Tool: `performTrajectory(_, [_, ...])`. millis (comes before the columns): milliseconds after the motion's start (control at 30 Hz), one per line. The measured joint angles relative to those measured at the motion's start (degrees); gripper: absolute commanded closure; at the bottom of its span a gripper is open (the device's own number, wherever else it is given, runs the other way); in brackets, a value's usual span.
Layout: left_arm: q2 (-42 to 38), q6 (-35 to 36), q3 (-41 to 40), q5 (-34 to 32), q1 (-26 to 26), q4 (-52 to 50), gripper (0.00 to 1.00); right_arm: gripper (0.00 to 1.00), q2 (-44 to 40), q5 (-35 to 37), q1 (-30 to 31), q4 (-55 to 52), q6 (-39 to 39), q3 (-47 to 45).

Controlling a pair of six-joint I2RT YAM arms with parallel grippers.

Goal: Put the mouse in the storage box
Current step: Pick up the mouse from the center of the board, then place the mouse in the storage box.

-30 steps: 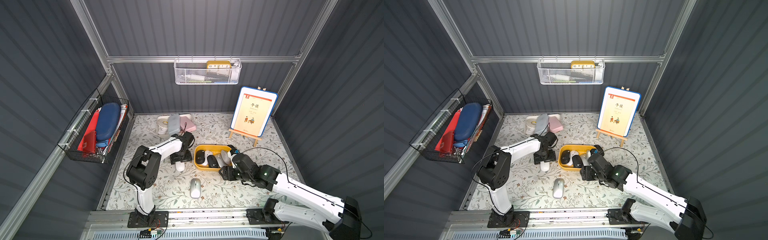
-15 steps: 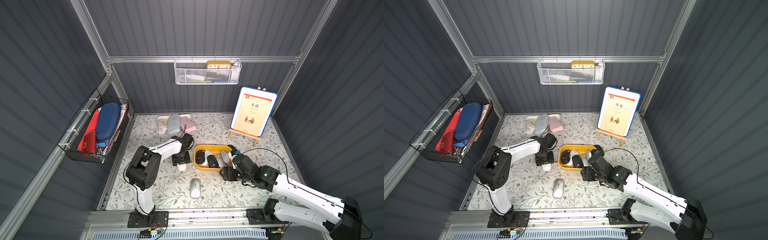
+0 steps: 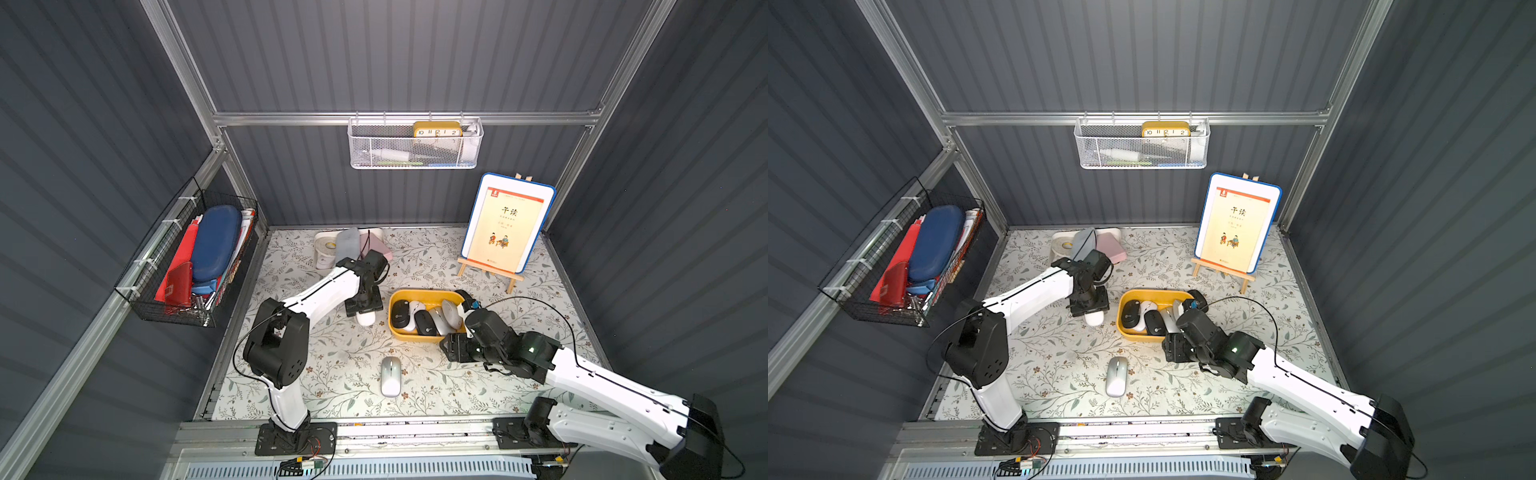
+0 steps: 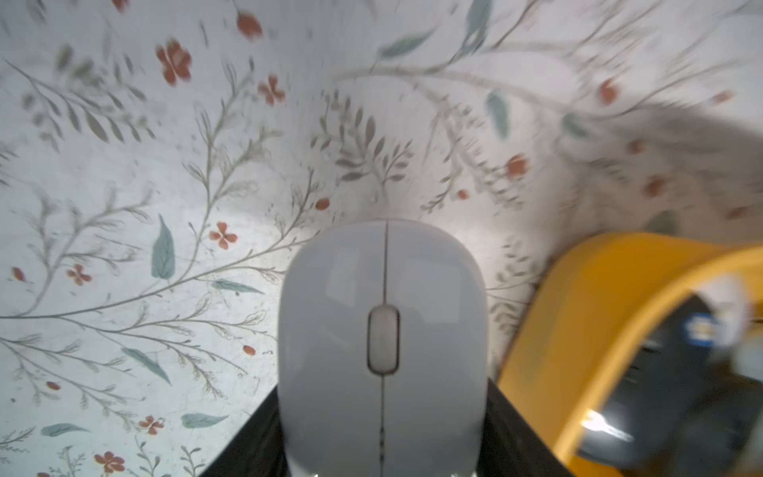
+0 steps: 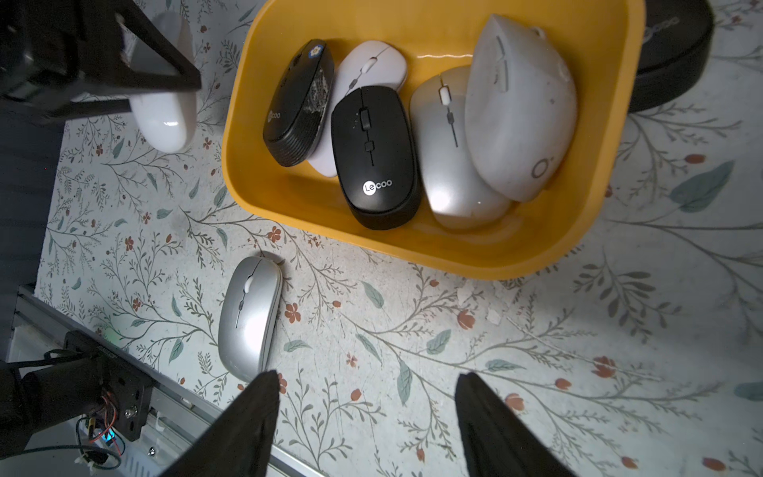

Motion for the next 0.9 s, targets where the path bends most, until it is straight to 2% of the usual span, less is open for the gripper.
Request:
performTrajectory(167, [-2.27, 0.79, 8.96, 0.52, -2.14, -1.49, 0.58, 0.27, -4.15, 1.27, -2.29, 0.48, 1.9, -3.41])
performTrajectory(400, [5.05, 2.47, 21.33, 3.65, -10.01, -2.32, 0.58, 0.27, -6.4, -12.66, -12.0, 10.16, 4.04, -11.26])
performTrajectory(533, [9.7, 3.23, 22.53, 6.45, -12.48, -2.05, 0.58, 0.26, -8.68, -18.36, -14.73, 11.67, 4.87, -12.2])
performTrajectory(700, [13.79, 3.8, 22.53, 8.61, -13.16, -1.53, 0.56, 0.26, -13.46, -18.82, -16.22, 9.86, 4.83, -12.04])
performTrajectory(900, [17.64, 4.15, 23.32, 9.53, -13.7, -0.85, 0.55, 0.26, -13.2, -17.84, -16.31, 7.67, 4.79, -11.93])
